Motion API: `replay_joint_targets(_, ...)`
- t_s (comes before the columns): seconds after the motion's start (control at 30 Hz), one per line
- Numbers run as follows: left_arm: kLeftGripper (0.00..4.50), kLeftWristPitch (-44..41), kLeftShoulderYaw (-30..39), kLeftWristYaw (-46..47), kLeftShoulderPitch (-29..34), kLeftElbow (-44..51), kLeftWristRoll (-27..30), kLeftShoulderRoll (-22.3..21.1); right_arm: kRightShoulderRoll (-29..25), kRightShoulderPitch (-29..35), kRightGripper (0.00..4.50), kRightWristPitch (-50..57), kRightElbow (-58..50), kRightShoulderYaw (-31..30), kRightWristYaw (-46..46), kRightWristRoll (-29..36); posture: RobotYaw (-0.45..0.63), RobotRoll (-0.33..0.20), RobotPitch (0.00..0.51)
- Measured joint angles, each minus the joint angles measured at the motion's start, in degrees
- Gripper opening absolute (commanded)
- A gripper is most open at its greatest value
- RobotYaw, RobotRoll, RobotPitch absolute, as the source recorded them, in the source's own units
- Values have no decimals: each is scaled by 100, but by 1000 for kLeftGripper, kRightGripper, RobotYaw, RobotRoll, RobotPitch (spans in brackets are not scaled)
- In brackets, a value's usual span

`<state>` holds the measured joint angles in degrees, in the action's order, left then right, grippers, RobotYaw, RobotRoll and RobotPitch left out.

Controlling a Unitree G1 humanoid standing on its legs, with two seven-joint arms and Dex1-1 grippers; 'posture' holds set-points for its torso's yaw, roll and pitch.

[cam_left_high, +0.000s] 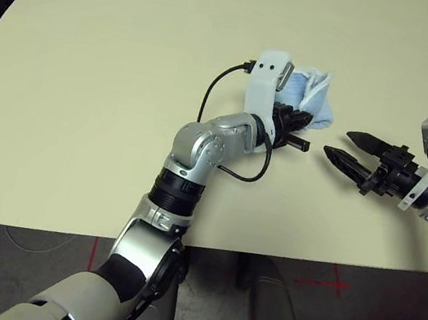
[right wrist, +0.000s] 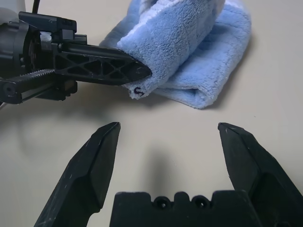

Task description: Fold the towel and set it aside.

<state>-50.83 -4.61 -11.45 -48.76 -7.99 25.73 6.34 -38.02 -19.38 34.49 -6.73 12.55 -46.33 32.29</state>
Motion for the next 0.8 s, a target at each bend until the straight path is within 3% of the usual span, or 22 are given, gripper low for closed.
replay_joint_targets(0.3,4481,37,177,13,-1,-21,-17,0,12,13,4500,0,-6,0,24,38,-131,0,325)
replay_joint_targets(0.8,4481,177,360,149,-4,-25,-55,-6,33,-43,4500,0,-5,-58,24,39,-117,0,330)
